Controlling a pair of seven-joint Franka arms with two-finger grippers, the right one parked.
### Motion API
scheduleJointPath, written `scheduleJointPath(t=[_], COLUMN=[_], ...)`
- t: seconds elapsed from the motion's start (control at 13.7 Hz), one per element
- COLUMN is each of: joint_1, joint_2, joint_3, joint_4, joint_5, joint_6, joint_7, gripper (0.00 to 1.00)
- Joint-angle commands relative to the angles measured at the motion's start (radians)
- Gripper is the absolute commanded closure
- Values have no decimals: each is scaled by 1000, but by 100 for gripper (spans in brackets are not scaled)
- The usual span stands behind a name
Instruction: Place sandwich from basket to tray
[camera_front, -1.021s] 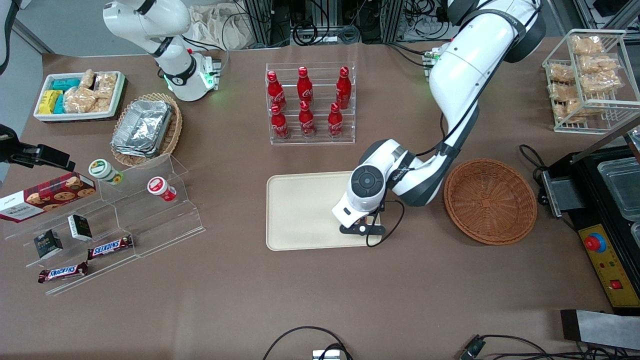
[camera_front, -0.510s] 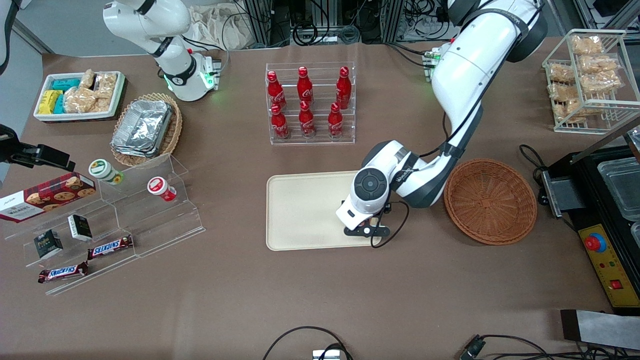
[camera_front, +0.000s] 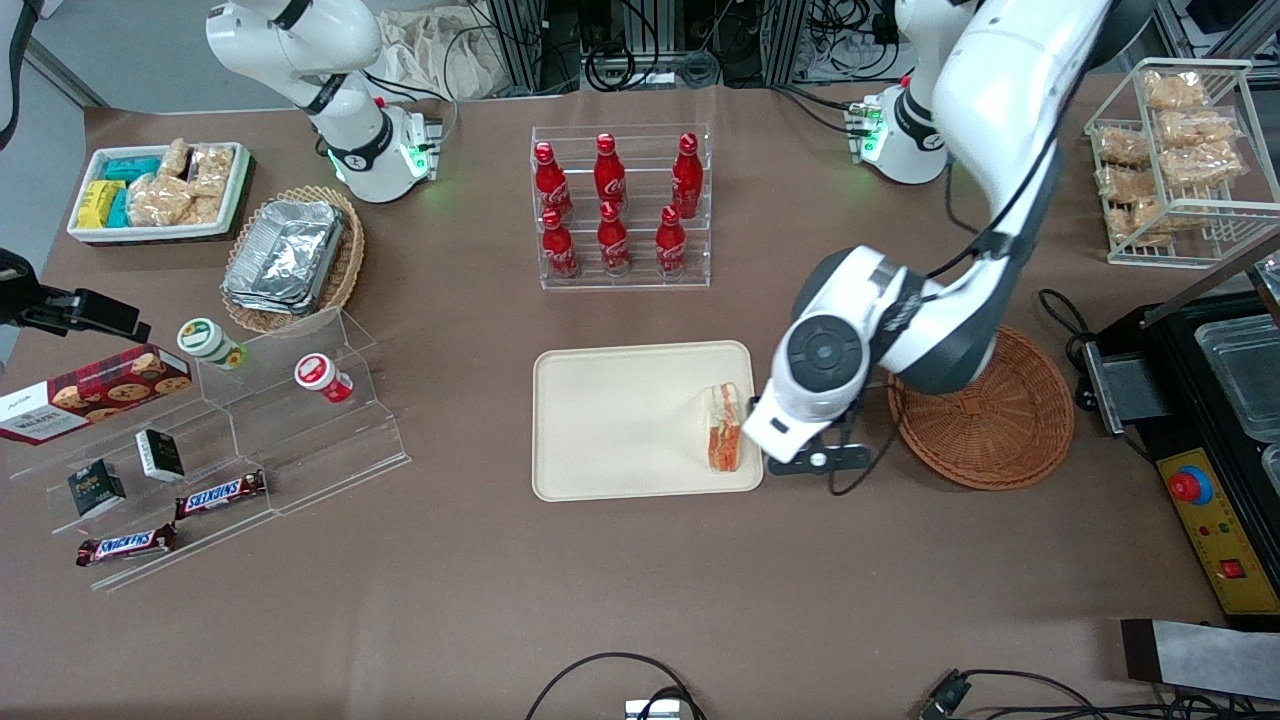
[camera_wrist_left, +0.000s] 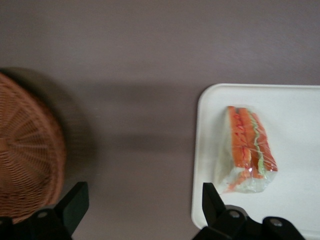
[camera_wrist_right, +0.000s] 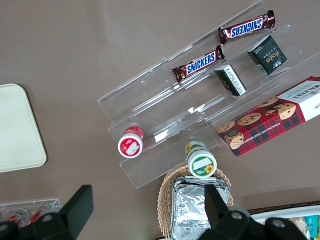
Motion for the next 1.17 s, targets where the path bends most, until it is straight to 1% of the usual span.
scheduleJointPath(t=[0.0,0.22,0.36,0.44,0.51,0.66,0.73,0.8,1.02,1.09], joint_1=[58,134,170,185,205,260,292,328,438,482], joint_2=[-155,-252,-312,-336,-359,-433,-459,-476,-485,-475], joint_3=[-6,-7,-7,-7,-7,-6,-4,-3,-3,-3], joint_4=[-157,-229,-269,-277,-277,-277,-265,-244,-170,-130], joint_5=[11,-6,-7,-24,-59,-148,-183,-197,-210,-228], joint_6=[14,25,25,25,20,-18,-59,-88,-194,-217], joint_7=[11,115,120,122,148,279,324,358,535,592], gripper=[0,0,0,0,0,0,0,0,0,0])
